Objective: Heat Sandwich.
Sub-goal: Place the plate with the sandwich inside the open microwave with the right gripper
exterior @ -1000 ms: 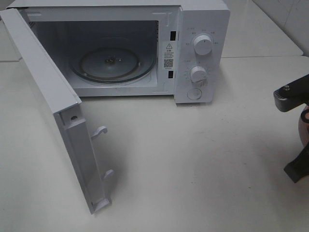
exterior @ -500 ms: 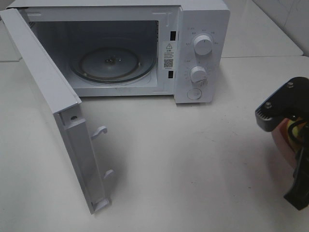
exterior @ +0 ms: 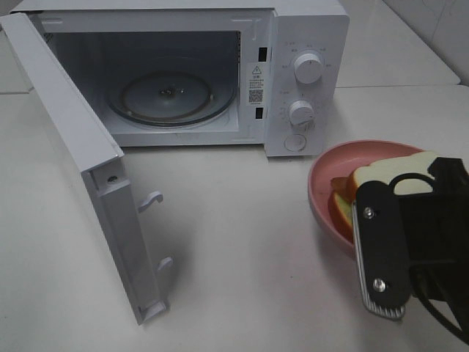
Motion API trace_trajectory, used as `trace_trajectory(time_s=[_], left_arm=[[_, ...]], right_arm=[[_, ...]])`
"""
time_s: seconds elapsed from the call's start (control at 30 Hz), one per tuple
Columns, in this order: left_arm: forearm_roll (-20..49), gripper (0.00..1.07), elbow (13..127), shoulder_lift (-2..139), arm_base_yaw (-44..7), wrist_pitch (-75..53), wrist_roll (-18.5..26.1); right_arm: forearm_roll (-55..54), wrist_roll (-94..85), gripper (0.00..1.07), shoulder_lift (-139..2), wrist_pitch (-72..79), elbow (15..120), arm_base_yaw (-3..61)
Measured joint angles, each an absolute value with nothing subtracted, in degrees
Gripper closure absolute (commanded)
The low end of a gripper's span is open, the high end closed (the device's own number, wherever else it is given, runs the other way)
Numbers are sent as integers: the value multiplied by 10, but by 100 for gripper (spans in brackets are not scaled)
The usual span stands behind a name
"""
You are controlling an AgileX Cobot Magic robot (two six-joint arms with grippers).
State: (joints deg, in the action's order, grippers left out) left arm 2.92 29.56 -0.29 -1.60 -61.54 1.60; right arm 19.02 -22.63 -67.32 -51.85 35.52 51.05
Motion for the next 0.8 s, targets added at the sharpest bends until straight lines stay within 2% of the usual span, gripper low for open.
trace_trajectory(time_s=[0.4,0.8], left_arm=[[29,38,296,-3,-16,-615,16],[29,38,296,-3,-16,-615,16]], right_arm=[[182,-543,107,-673,-463,355,522],[180,-595,107,-689,-386,355,522]])
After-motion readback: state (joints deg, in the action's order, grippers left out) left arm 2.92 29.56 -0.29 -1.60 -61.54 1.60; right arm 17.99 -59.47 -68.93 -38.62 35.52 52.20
